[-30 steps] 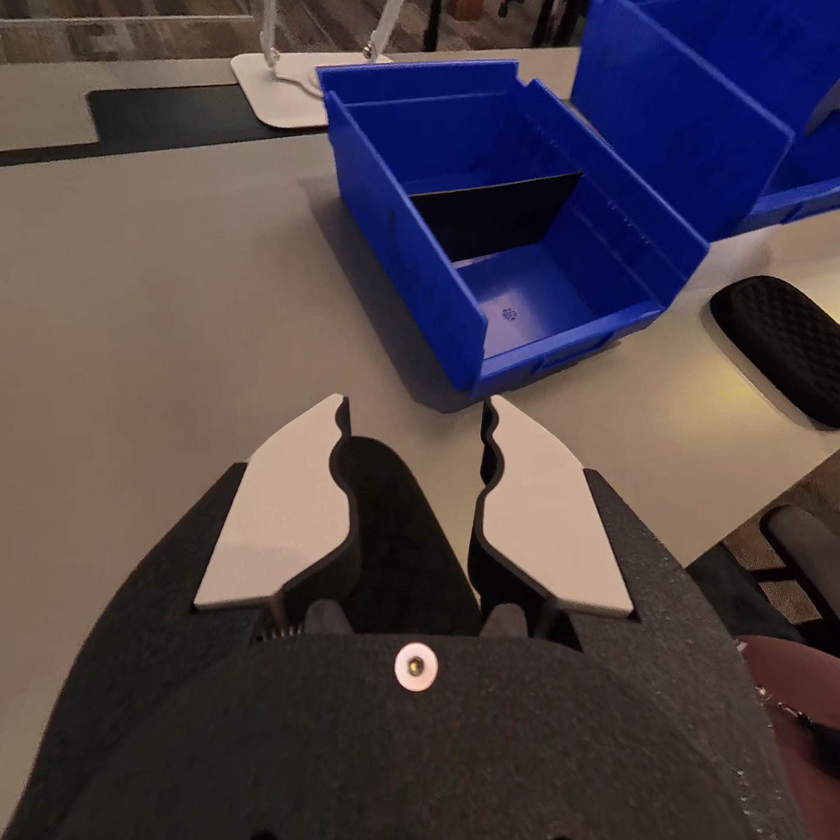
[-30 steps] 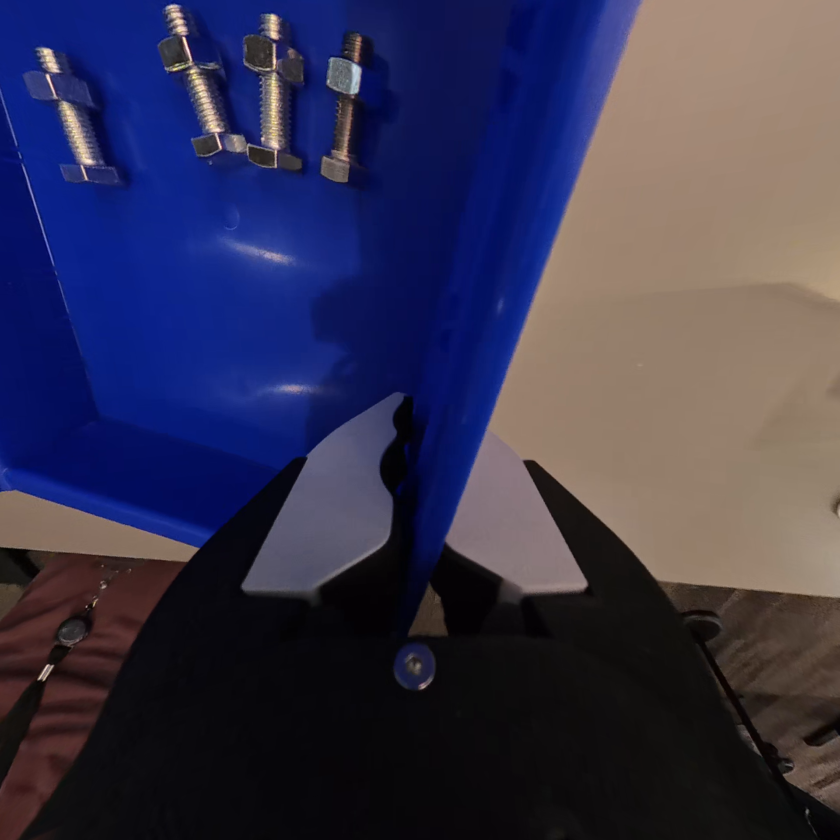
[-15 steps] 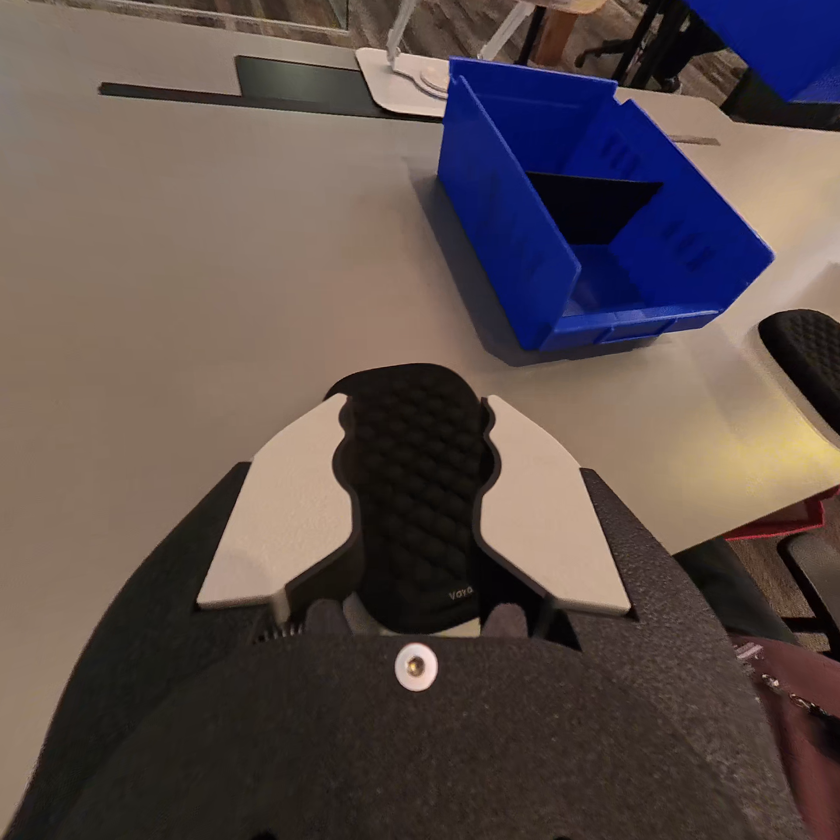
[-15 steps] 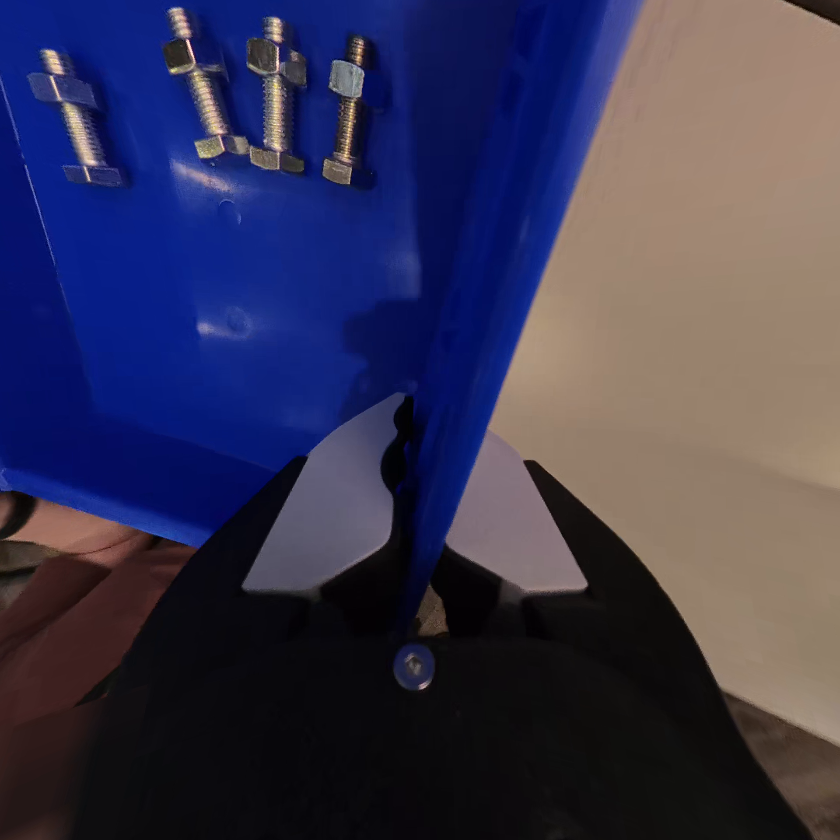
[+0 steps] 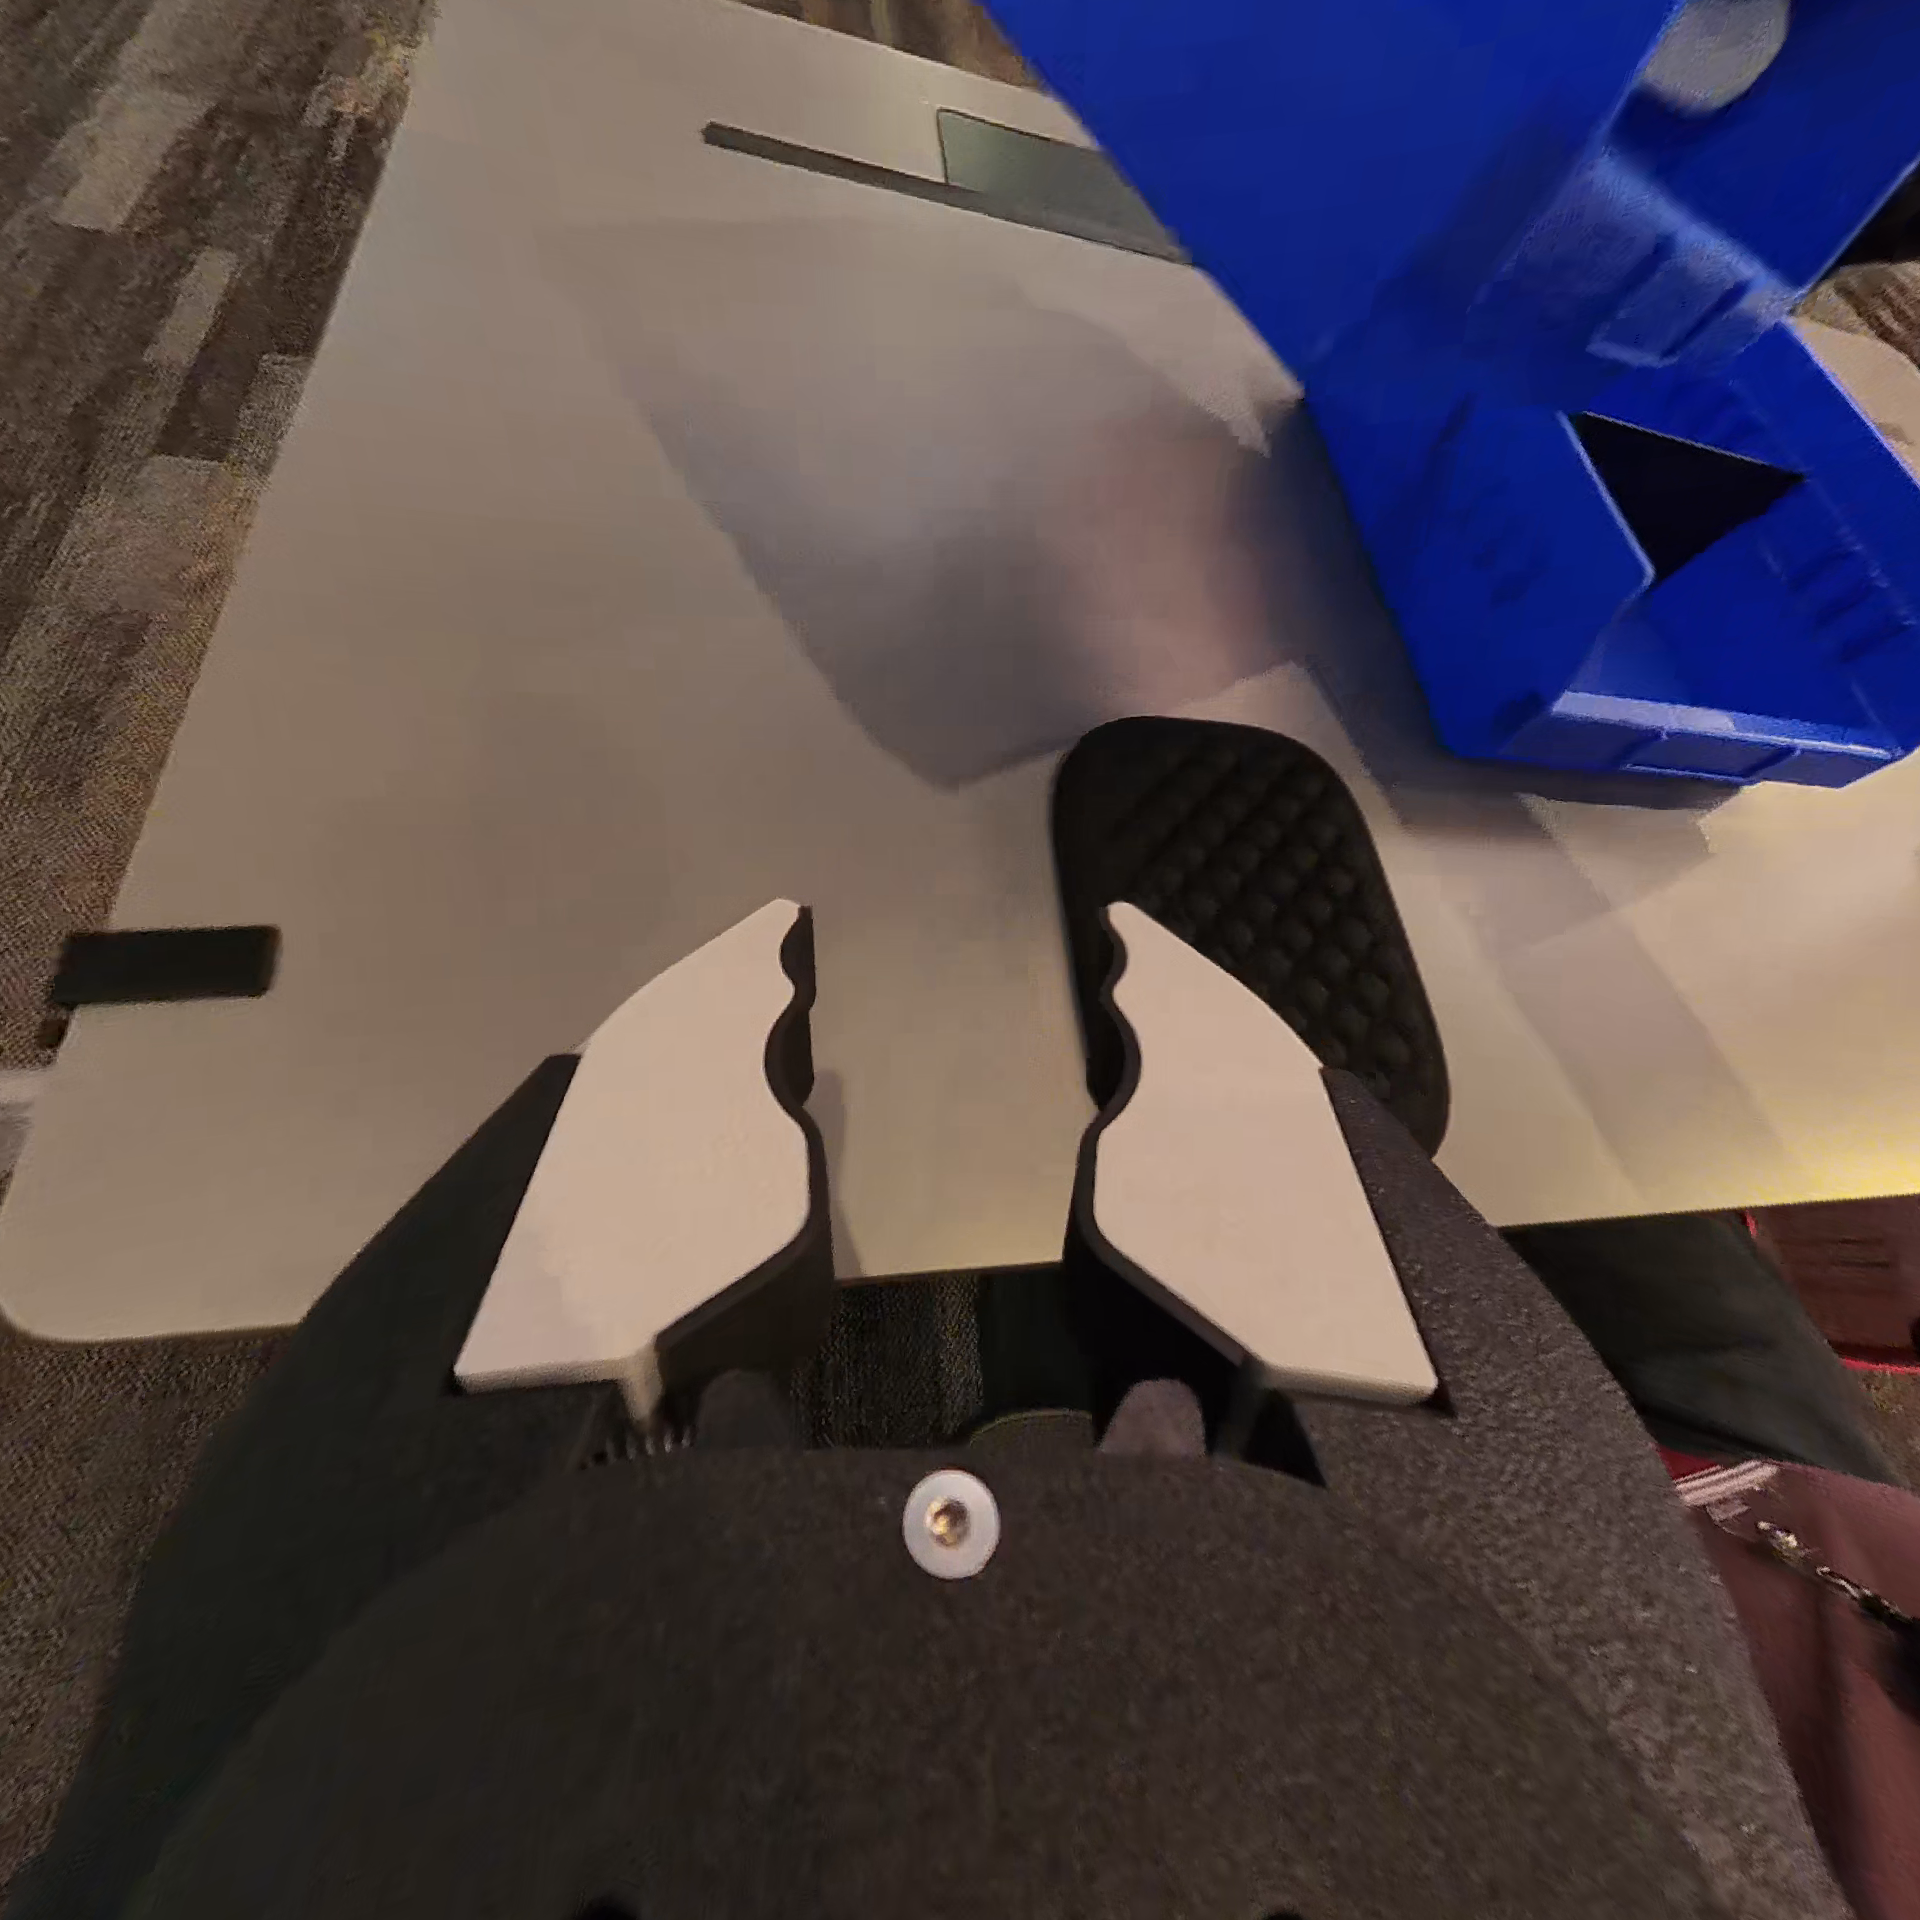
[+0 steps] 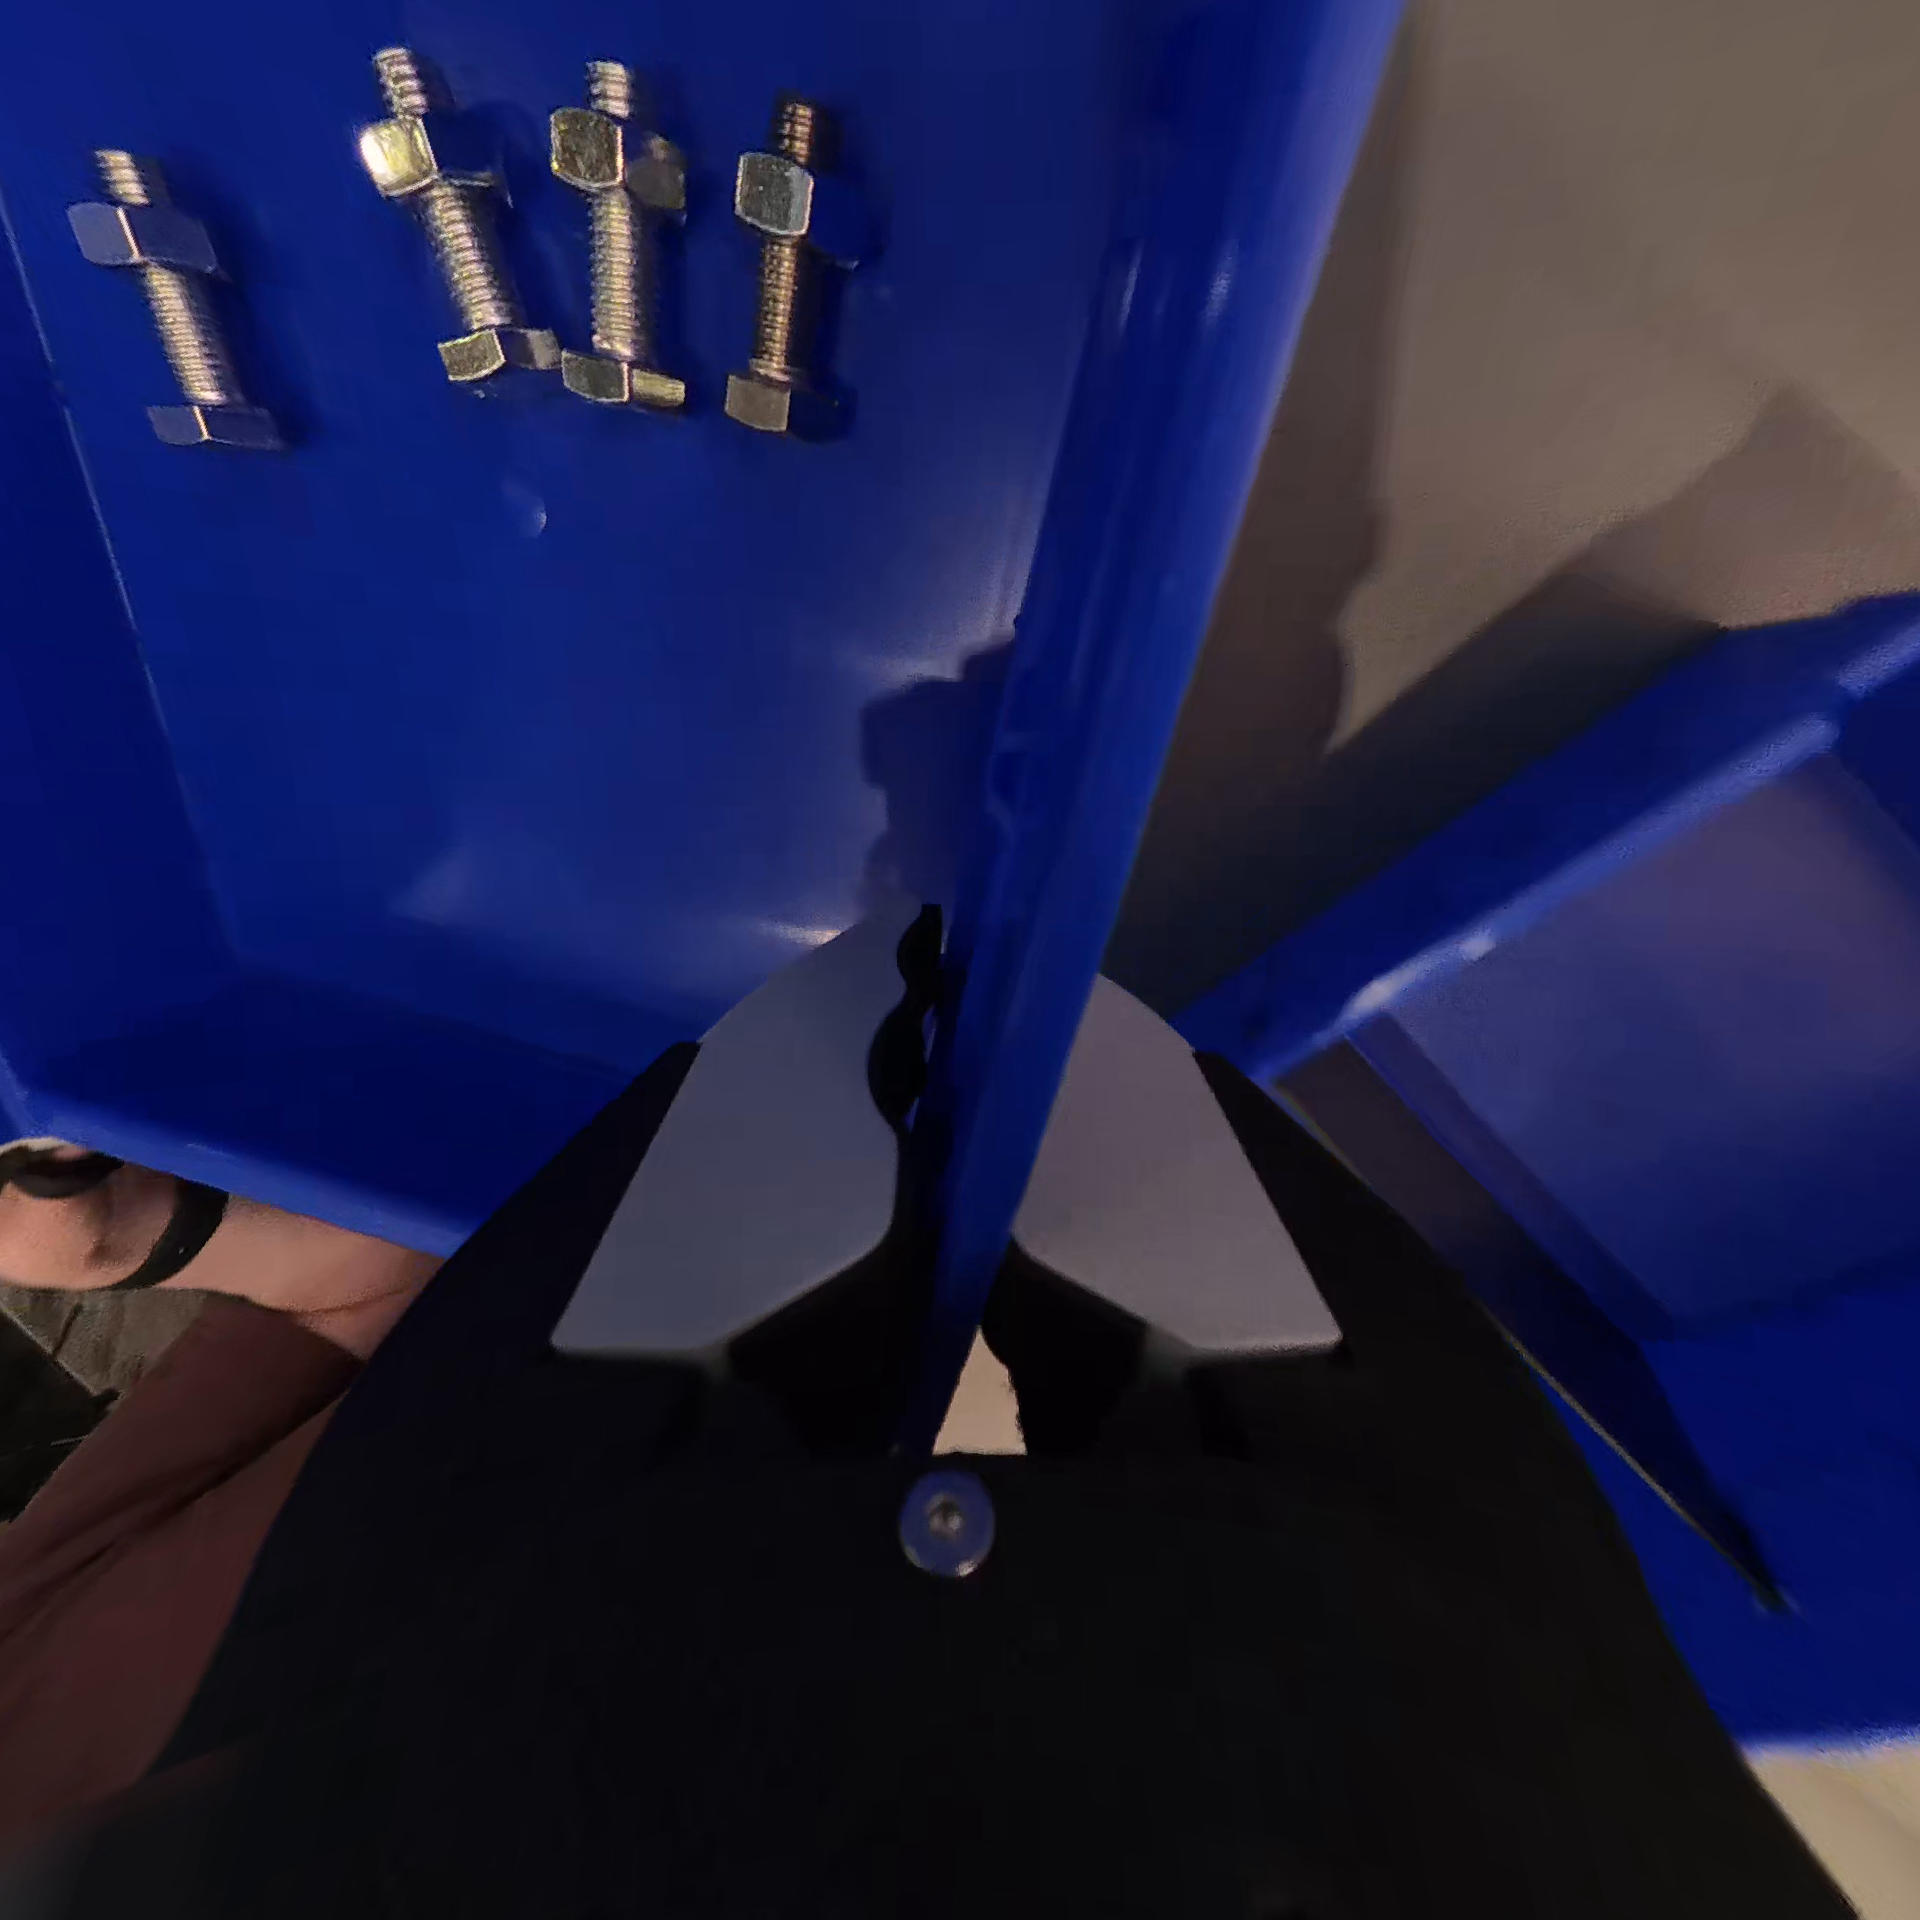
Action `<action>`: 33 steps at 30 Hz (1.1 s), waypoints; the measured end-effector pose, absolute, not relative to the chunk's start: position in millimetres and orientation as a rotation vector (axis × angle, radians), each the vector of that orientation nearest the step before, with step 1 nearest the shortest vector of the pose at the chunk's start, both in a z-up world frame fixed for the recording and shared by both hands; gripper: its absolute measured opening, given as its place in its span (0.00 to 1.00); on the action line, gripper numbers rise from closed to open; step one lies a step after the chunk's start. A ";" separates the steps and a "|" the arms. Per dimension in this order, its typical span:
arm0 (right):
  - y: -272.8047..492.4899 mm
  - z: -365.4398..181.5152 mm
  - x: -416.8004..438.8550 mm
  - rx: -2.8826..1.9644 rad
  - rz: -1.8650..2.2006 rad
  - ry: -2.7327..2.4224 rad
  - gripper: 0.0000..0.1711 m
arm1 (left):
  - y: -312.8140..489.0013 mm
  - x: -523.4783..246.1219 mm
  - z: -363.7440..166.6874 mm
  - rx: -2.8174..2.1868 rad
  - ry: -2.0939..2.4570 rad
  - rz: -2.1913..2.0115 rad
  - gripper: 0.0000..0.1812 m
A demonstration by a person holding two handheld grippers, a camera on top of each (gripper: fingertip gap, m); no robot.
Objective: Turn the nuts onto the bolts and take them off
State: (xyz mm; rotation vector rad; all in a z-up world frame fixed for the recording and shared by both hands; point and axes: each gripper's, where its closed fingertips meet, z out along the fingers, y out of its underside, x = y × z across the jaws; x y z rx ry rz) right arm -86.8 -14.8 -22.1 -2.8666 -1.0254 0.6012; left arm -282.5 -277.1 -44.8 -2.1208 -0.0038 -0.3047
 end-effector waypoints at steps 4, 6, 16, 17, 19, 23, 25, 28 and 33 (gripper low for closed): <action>-17.7 -58.3 -114.3 -2.907 0.603 -1.010 0.02 | -284.5 -299.6 -50.1 -2.122 -0.043 -0.295 0.27; -17.1 -76.7 -121.1 -2.923 0.589 -0.970 0.03 | -285.3 -304.0 -53.4 -2.123 -0.058 -0.302 0.27; -21.6 -132.5 -120.2 -2.983 0.457 -0.864 0.03 | -276.2 -294.6 -74.9 -2.188 -0.032 -0.348 0.27; -20.8 -134.7 -118.6 -2.979 0.420 -0.858 0.03 | -274.4 -292.2 -75.2 -2.188 -0.025 -0.351 0.27; -18.8 -134.5 -119.0 -2.963 0.377 -0.843 0.06 | -271.0 -286.5 -74.9 -2.189 -0.011 -0.357 0.26; -3.9 -110.1 -121.2 -2.842 0.411 -0.821 0.11 | -267.6 -273.4 -75.4 -2.200 0.025 -0.369 0.27; 11.9 -73.5 -114.9 -2.694 0.453 -0.826 0.14 | -268.1 -269.2 -75.4 -2.198 0.040 -0.369 0.27; 31.3 5.2 -76.4 -2.399 0.488 -0.767 0.18 | -268.0 -270.0 -76.2 -2.185 0.035 -0.368 0.27; 2.8 8.8 97.7 -2.555 0.238 -0.508 0.42 | -247.6 -280.6 -69.6 -2.059 -0.045 -0.383 0.30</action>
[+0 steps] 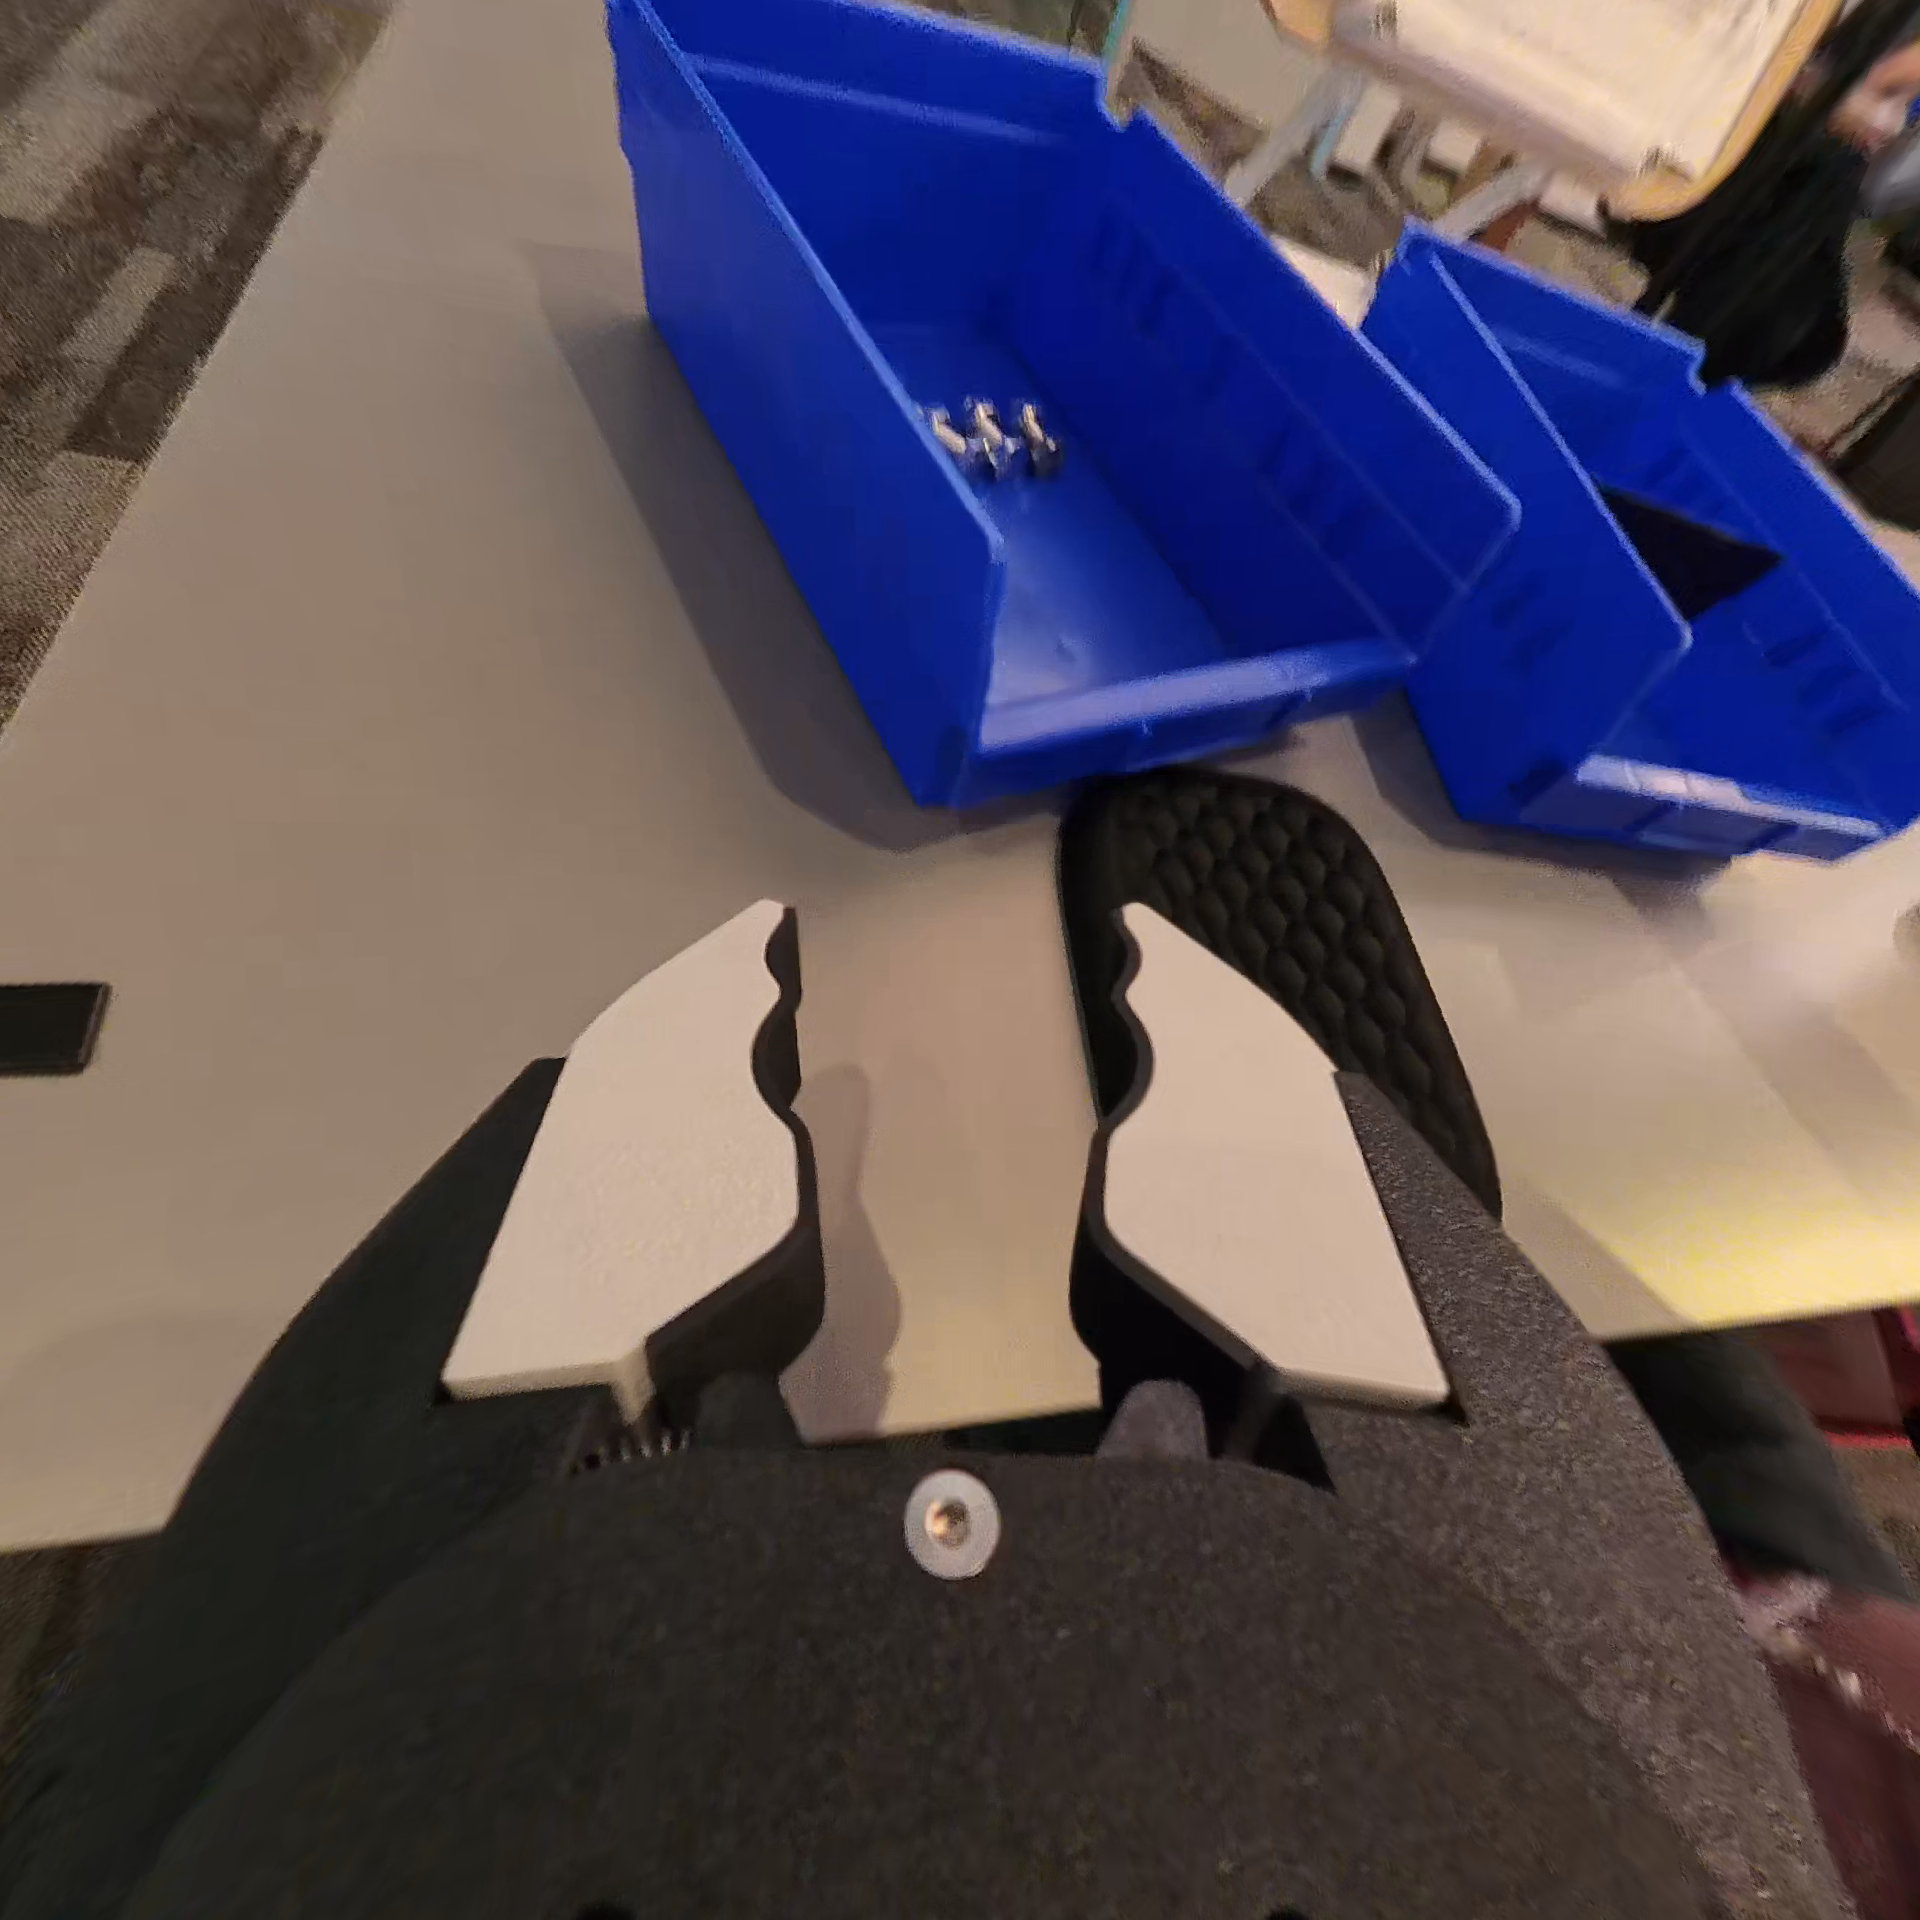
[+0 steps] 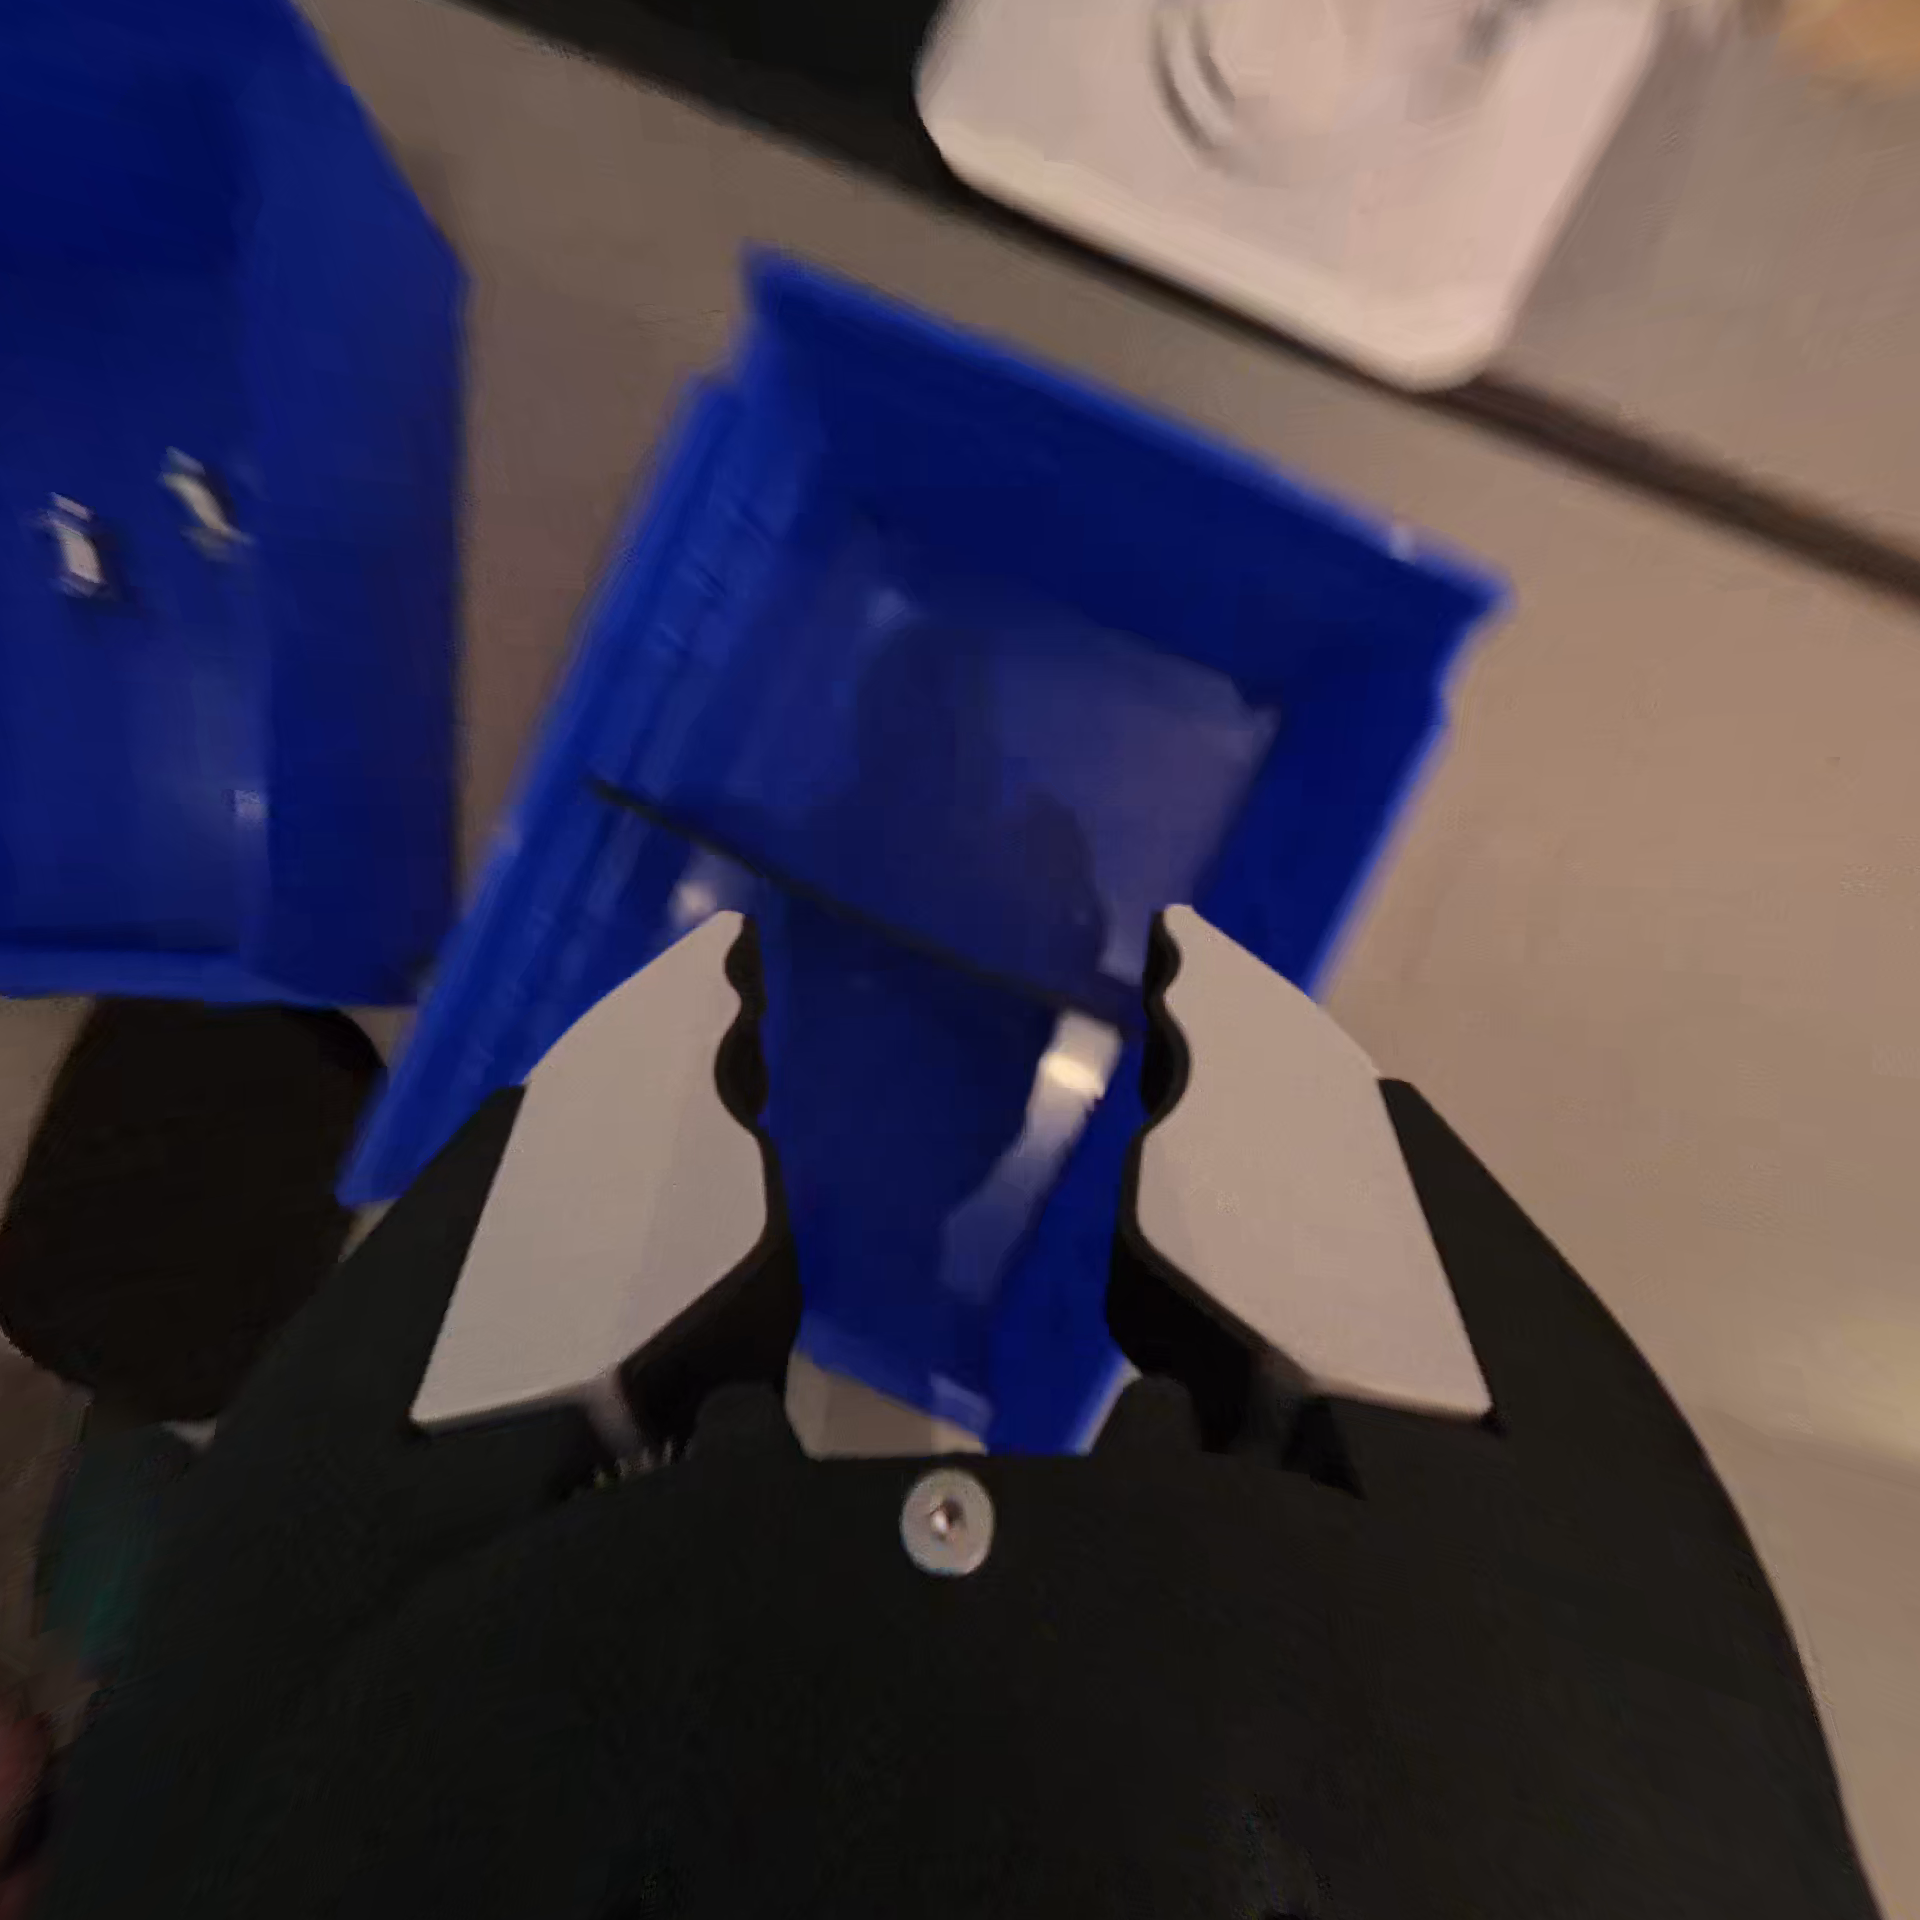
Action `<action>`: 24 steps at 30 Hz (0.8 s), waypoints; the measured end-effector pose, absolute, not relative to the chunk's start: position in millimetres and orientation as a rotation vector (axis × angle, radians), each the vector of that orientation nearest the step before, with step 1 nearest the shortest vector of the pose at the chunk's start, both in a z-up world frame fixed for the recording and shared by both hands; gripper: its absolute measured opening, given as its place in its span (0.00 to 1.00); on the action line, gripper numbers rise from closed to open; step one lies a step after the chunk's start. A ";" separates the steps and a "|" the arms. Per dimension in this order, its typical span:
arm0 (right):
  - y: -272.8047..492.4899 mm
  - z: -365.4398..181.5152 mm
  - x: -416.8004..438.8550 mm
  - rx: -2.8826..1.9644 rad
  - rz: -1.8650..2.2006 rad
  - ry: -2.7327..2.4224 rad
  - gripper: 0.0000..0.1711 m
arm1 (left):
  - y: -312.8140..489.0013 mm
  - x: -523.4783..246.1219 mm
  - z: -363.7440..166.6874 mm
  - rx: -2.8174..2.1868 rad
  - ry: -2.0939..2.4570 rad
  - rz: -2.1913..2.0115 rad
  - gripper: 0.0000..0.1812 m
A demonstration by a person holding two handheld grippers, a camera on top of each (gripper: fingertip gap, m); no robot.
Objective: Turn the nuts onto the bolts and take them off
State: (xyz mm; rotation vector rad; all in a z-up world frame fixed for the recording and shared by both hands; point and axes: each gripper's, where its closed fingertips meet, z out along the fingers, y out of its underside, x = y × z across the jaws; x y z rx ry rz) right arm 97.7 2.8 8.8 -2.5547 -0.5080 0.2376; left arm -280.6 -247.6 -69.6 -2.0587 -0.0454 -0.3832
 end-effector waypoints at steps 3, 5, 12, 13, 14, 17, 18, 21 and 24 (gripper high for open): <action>-26.7 -29.1 169.0 -2.678 0.142 -0.388 0.43 | -222.6 -280.4 -64.6 -1.982 -0.105 -0.423 0.31; -39.3 -51.1 185.5 -2.727 0.165 -0.344 0.43 | -201.2 -277.2 -54.7 -1.940 -0.118 -0.412 0.32; -73.6 -121.1 187.3 -2.963 0.113 -0.469 0.21 | -138.5 -255.7 -59.8 -2.051 -0.165 -0.362 0.37; -74.7 -126.5 183.9 -2.978 0.132 -0.496 0.14 | -134.0 -253.6 -63.8 -2.067 -0.175 -0.345 0.38; -73.4 -128.8 182.9 -2.981 0.135 -0.498 0.13 | -130.7 -253.1 -69.5 -2.095 -0.183 -0.315 0.39; -72.5 -128.1 181.6 -3.025 0.248 -0.468 0.06 | -122.1 -258.9 -87.9 -2.185 -0.208 -0.226 0.37; -71.9 -128.0 182.4 -3.035 0.299 -0.463 0.06 | -120.0 -261.9 -92.8 -2.208 -0.213 -0.205 0.33; -64.3 -128.0 199.3 -3.034 0.310 -0.465 0.05 | -113.5 -269.2 -96.9 -2.219 -0.209 -0.185 0.14; -57.1 -128.3 222.6 -3.036 0.353 -0.430 0.04 | -108.7 -279.4 -98.6 -2.268 -0.143 -0.083 0.09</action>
